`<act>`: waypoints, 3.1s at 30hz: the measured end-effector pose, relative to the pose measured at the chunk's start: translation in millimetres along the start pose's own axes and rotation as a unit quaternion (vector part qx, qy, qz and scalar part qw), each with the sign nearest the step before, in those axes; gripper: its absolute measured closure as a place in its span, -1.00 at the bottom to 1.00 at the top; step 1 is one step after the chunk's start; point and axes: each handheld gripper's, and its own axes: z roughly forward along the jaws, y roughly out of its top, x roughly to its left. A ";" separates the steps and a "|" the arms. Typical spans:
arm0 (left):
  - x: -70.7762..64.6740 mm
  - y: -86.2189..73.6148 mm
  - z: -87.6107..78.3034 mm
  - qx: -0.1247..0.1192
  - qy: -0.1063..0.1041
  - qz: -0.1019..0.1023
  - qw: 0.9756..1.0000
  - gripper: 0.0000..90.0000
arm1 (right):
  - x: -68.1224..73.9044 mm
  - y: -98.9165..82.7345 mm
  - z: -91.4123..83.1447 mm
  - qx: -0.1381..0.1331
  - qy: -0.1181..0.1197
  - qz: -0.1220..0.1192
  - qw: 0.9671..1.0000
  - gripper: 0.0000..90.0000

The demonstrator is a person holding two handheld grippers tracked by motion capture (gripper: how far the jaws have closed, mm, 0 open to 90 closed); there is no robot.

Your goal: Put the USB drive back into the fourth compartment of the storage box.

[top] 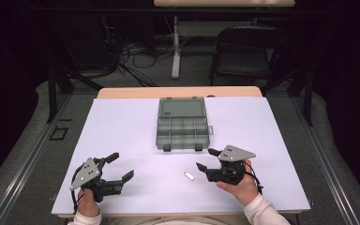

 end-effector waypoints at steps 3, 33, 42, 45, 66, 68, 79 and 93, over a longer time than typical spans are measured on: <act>0.0 0.0 0.2 -0.001 -0.001 0.001 1.000 -0.66 | 1.6 3.7 2.8 0.002 0.002 -0.006 1.000 -0.23; 1.1 -0.3 -0.1 0.001 -0.004 -0.001 1.000 -0.66 | 16.2 7.4 52.9 0.070 0.039 -0.034 0.996 -0.04; 1.0 -0.3 0.0 0.001 -0.003 -0.002 1.000 -0.66 | 19.8 1.0 58.2 0.077 0.036 -0.055 0.995 0.04; 1.3 -0.3 -0.1 0.003 -0.003 -0.002 1.000 -0.66 | 20.8 -1.0 59.6 0.083 0.034 -0.053 0.995 0.04; 2.2 -0.4 -0.3 0.001 -0.004 -0.003 1.000 -0.66 | 21.8 -15.0 62.9 0.125 0.047 -0.008 0.991 0.39; 2.2 -0.3 -0.4 0.001 -0.004 -0.003 1.000 -0.66 | 21.5 -16.1 63.6 0.132 0.048 -0.003 0.990 0.44; 2.6 -0.3 -0.3 0.006 -0.002 -0.003 1.000 -0.66 | 21.4 -18.4 63.1 0.147 0.052 0.002 0.988 0.54; 2.9 -0.5 0.0 0.007 -0.002 -0.004 1.000 -0.66 | 24.0 -21.2 65.5 0.161 0.058 -0.005 0.985 0.67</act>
